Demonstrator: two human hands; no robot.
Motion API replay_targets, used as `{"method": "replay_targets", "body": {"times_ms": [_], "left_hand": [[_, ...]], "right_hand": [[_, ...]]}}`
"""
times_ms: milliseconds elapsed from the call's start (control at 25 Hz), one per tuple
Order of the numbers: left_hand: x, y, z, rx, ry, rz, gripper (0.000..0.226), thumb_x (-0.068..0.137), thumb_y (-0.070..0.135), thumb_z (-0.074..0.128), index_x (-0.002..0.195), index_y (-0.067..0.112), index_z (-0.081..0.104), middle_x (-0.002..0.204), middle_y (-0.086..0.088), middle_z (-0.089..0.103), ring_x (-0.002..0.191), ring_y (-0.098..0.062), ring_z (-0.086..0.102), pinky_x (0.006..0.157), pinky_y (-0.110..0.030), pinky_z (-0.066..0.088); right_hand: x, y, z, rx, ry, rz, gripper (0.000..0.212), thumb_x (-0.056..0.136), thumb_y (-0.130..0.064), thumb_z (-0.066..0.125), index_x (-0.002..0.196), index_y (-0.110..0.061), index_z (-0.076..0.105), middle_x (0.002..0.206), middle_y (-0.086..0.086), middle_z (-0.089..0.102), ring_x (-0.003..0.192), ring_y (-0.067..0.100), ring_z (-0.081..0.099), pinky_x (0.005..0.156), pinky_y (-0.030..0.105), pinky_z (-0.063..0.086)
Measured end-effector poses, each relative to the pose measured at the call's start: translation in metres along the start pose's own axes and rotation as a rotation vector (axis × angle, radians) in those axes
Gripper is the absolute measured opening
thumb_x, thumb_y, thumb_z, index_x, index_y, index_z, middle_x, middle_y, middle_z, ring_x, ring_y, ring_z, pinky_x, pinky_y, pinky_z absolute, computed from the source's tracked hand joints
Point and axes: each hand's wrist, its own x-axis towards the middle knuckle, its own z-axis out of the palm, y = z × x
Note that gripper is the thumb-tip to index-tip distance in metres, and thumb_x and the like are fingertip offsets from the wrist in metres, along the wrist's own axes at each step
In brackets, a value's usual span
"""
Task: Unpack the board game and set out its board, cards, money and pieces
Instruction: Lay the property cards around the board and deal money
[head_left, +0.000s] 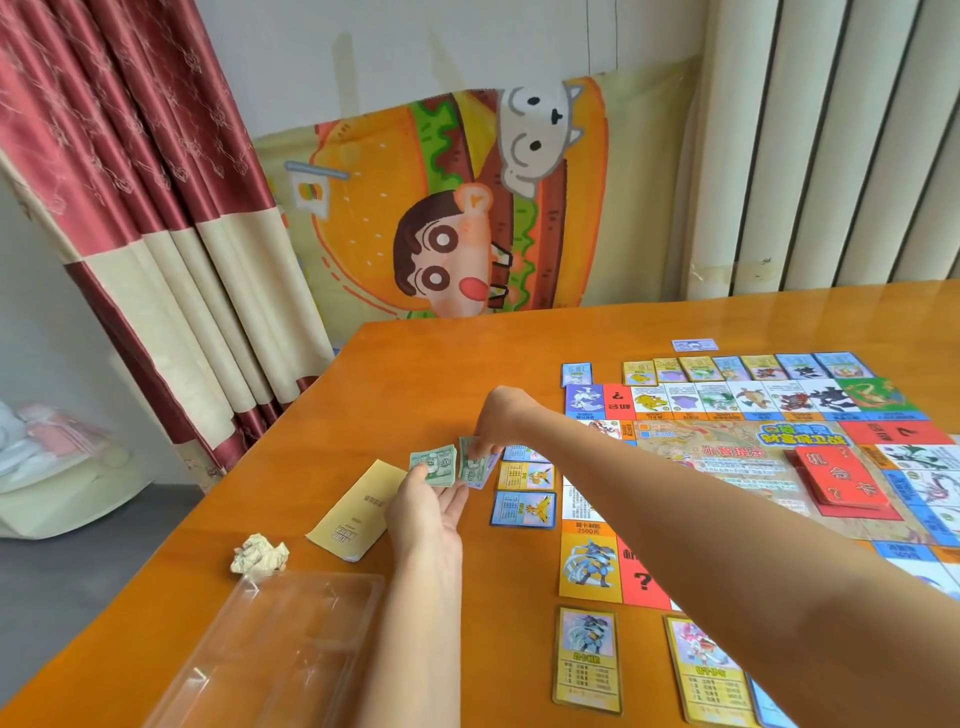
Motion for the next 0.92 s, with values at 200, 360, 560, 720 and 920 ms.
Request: {"method": "replay_targets", "body": {"times_ms": [200, 360, 560, 720, 920], "left_hand": [[-0.003, 0.000, -0.003, -0.014, -0.022, -0.015, 0.031, 0.099, 0.012, 0.042, 0.126, -0.004, 0.047, 0.111, -0.023, 0.055, 0.112, -0.037, 0.057, 0.088, -0.040, 0.047], [-0.004, 0.000, -0.003, -0.014, -0.025, -0.019, 0.033, 0.099, 0.012, 0.043, 0.126, -0.006, 0.046, 0.110, -0.023, 0.055, 0.108, -0.036, 0.058, 0.086, -0.038, 0.048], [-0.005, 0.001, -0.003, -0.008, -0.031, -0.037, 0.033, 0.099, 0.013, 0.045, 0.125, -0.006, 0.048, 0.109, -0.022, 0.056, 0.102, -0.033, 0.059, 0.086, -0.037, 0.049], [-0.007, 0.002, -0.004, -0.010, -0.035, -0.044, 0.032, 0.099, 0.014, 0.045, 0.123, -0.006, 0.049, 0.106, -0.021, 0.056, 0.103, -0.033, 0.060, 0.090, -0.039, 0.049], [-0.008, 0.002, -0.006, 0.025, -0.081, -0.113, 0.029, 0.100, 0.016, 0.043, 0.121, -0.002, 0.048, 0.108, -0.021, 0.056, 0.113, -0.037, 0.057, 0.094, -0.043, 0.048]], "right_hand": [[-0.004, 0.002, 0.010, 0.306, 0.156, 0.014, 0.044, 0.069, -0.016, 0.082, 0.107, -0.001, 0.065, 0.105, 0.015, 0.064, 0.082, 0.021, 0.050, 0.051, 0.020, 0.035], [-0.003, -0.009, 0.010, 0.121, 0.083, 0.041, 0.055, 0.071, -0.036, 0.082, 0.115, -0.009, 0.064, 0.098, 0.004, 0.061, 0.090, 0.024, 0.056, 0.071, 0.029, 0.050], [-0.003, -0.016, 0.001, 0.004, -0.079, 0.087, 0.063, 0.078, -0.040, 0.076, 0.131, -0.012, 0.054, 0.115, 0.006, 0.052, 0.121, 0.033, 0.047, 0.107, 0.060, 0.025], [-0.005, -0.028, -0.004, -0.109, -0.162, 0.089, 0.073, 0.079, -0.034, 0.076, 0.142, -0.017, 0.043, 0.144, 0.004, 0.041, 0.135, 0.035, 0.035, 0.108, 0.065, 0.018], [-0.018, -0.037, -0.007, -0.224, -0.119, -0.048, 0.062, 0.084, -0.034, 0.071, 0.139, -0.021, 0.048, 0.141, 0.001, 0.044, 0.134, 0.029, 0.036, 0.107, 0.057, 0.029]]}}
